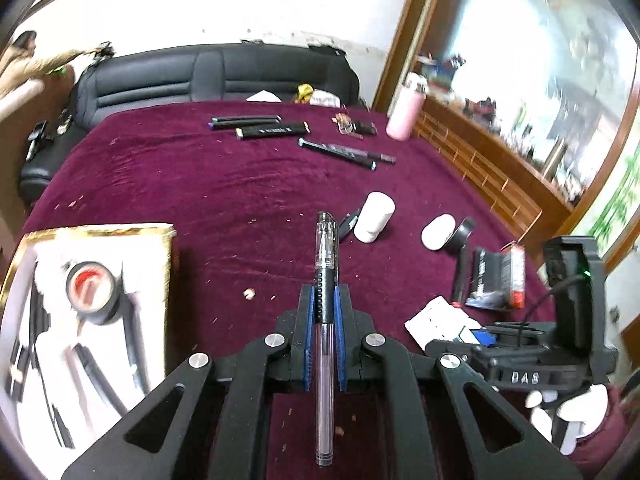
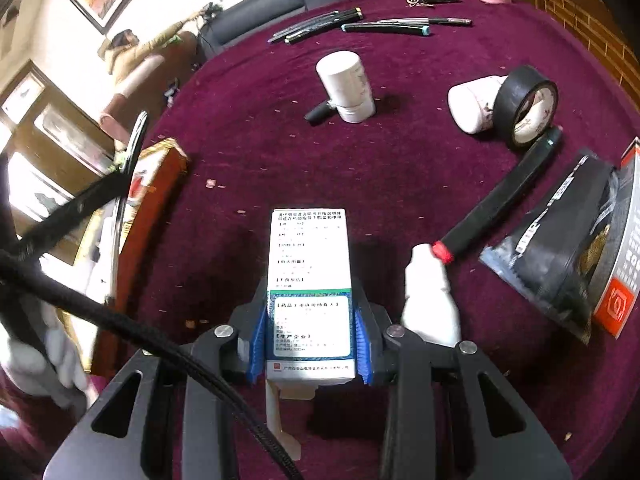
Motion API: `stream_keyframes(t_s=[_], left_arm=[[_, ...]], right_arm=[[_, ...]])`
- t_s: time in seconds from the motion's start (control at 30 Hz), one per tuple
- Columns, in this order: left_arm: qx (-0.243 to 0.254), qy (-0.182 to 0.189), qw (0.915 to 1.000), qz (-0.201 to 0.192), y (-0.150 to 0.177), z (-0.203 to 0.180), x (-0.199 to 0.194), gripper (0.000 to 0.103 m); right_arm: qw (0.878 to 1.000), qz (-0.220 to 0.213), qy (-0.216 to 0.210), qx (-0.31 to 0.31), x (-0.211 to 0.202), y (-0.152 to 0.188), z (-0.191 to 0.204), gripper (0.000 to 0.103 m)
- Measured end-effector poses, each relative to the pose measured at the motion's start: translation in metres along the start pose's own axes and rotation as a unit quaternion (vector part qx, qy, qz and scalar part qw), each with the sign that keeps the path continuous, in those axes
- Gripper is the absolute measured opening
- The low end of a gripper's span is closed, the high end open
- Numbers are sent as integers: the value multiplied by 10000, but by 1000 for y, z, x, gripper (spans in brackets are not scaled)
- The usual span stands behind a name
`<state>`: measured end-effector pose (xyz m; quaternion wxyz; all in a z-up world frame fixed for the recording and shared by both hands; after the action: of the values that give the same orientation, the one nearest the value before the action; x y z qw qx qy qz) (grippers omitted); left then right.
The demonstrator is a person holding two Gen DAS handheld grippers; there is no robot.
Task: Organize objects
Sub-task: 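Carry the pen and medicine box into the gold-rimmed tray and open both tools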
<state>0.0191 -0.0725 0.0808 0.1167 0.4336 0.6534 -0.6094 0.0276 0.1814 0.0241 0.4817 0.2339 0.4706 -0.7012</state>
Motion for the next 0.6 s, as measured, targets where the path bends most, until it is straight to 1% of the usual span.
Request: stream_keyframes(t_s=[0.07, 0.1, 0.2, 0.23, 0.27, 0.37, 0.4, 0.47, 0.53, 0.6], left_arm=[[-143, 26, 9998, -142, 6, 12, -19, 7], [-197, 6, 9996, -193, 9, 19, -27, 7], [-503, -155, 9979, -384, 22, 48, -56, 7], [-645, -292, 9964, -470, 28, 63, -68, 7], [-760, -335, 9952, -511, 32, 73, -75, 7], [-1170, -546, 9895, -654, 52, 109, -97, 7], [-1258, -579, 9882, -660, 56, 117, -100, 7], [-1438, -725, 9846, -679, 69, 138, -108, 7], [-1491, -841, 9833, -620, 78, 154, -112, 7], [-1444, -991, 9831, -523, 82, 171, -111, 7]], right_arm=[[9993, 29, -372, 98, -3, 1, 8, 33], [9979, 83, -631, 98, -6, 0, 17, 33], [9947, 215, -1001, -80, -4, -1, 51, 33], [9935, 264, -1098, -137, 0, -2, 62, 33], [9918, 321, -1225, -153, 3, -3, 72, 33], [9796, 629, -1909, -33, 22, -10, 108, 34], [9765, 744, -2024, -3, 33, -11, 119, 34], [9730, 912, -2118, -27, 50, -9, 141, 34], [9720, 1071, -2090, -122, 74, -11, 167, 34], [9703, 1232, -2071, -202, 96, -11, 194, 34]])
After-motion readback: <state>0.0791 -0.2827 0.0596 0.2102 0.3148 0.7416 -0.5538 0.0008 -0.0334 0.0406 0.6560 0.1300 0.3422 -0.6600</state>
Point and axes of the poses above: each gripper's, at about its wrist camera, not at the fingertips, and x roughly the way its jaws point, z to its left, y to its underside, the point moved 2 cm from there along x, roughly the way its jaws point, and after that the axes turned 1 degree about x, right-handed, at the moved point
